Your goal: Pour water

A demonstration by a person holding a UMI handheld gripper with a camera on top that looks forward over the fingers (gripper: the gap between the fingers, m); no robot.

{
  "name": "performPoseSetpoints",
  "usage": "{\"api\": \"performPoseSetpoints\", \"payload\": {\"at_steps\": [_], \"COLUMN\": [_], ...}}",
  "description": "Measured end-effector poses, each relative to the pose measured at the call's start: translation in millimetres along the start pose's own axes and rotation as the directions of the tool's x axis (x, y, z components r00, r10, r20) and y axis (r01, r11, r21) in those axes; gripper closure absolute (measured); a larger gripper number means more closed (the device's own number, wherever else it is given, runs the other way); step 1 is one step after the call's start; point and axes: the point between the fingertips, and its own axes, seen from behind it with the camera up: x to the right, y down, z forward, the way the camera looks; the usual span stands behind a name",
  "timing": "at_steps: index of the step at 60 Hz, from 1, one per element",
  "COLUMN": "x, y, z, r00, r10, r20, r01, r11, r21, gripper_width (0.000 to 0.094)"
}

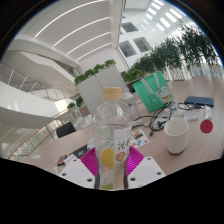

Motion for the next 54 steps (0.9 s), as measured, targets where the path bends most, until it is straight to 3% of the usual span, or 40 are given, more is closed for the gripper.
{"api": "performPoseSetpoints", "payload": {"at_steps": [8,17,22,32,39,47,51,54], "x": [30,44,43,40,52,51,47,41], "y": [-43,-58,-77,-102,-107,-110,-112,-116], "z": [27,46,39,30,48,43,47,44], "r00": [0.876,0.364,0.069,-0.194,-0.279,-0.246,-0.188,-0.056], "r10": [0.482,0.928,0.993,0.966,0.944,0.955,0.969,0.984], "r20": [0.020,0.075,0.094,0.169,0.175,0.166,0.162,0.172], "r01": [-0.482,-0.917,-0.979,-0.955,-0.938,-0.948,-0.955,-0.966], "r11": [0.876,0.372,0.086,-0.147,-0.230,-0.201,-0.141,-0.010], "r21": [-0.030,-0.142,-0.186,-0.258,-0.259,-0.248,-0.262,-0.260], "gripper_width": [0.0620,0.0622,0.0622,0.0622,0.0620,0.0620,0.0621,0.0620]}}
